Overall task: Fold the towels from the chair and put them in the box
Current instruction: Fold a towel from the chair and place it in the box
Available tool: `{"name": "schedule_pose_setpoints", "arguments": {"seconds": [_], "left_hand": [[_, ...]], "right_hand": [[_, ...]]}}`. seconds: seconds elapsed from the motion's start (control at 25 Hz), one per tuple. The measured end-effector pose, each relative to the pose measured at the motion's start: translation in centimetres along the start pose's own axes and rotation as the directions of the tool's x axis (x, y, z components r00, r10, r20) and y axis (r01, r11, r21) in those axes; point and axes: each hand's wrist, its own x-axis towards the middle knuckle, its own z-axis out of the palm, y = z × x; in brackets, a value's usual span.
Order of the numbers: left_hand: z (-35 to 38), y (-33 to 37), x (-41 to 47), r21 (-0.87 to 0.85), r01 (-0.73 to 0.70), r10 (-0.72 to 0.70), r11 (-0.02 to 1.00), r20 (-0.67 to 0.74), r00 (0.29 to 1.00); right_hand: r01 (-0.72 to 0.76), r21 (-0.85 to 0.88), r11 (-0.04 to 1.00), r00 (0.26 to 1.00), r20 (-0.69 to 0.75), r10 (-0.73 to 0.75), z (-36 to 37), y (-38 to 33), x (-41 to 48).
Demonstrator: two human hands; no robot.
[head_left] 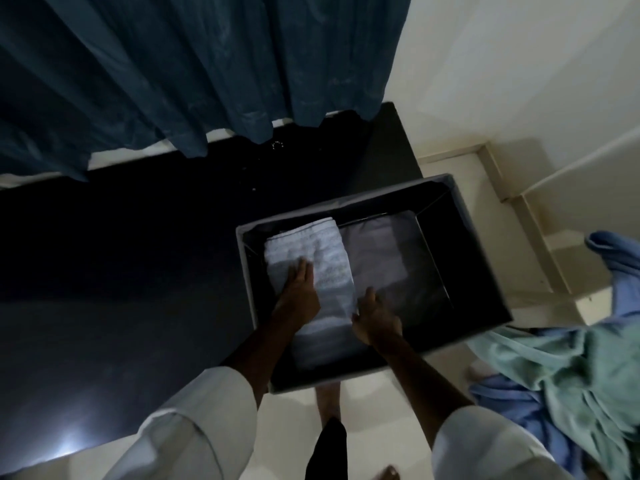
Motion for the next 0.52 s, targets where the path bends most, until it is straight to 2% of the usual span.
{"name": "schedule_pose_setpoints", "arguments": {"seconds": [0.04, 0.12, 0.24, 0.4, 0.52], "left_hand": [[-0.9, 0.7, -0.9, 0.038, -0.010, 0.010, 0.999, 0.002, 1.000], [-2.6, 2.3, -3.1, 0.086, -0.035, 0.040, 0.996, -0.048, 0.998], [-4.5, 5.3, -5.9, 0.153, -0.092, 0.104, 0.984, -0.072, 0.992], [-6.9, 9.6, -7.2, 0.189, -0.188, 0.226, 0.964, -0.204, 0.953], [-8.7, 14.1, -7.6, 0.235, -0.214, 0.252, 0.948, -0.147, 0.956]], "right_hand": [[0.021, 0.046, 0.999, 0.996, -0.089, -0.017, -0.9, -0.4, -0.6], [0.086, 0.029, 0.996, 0.976, -0.205, -0.079, -3.0, -1.1, -2.4], [0.149, -0.085, 0.985, 0.962, -0.217, -0.164, -6.1, -1.1, -5.0], [0.177, -0.097, 0.979, 0.944, -0.263, -0.197, -9.4, 0.7, -8.1], [0.162, -0.061, 0.985, 0.925, -0.337, -0.173, -12.1, 3.9, -10.3]]}}
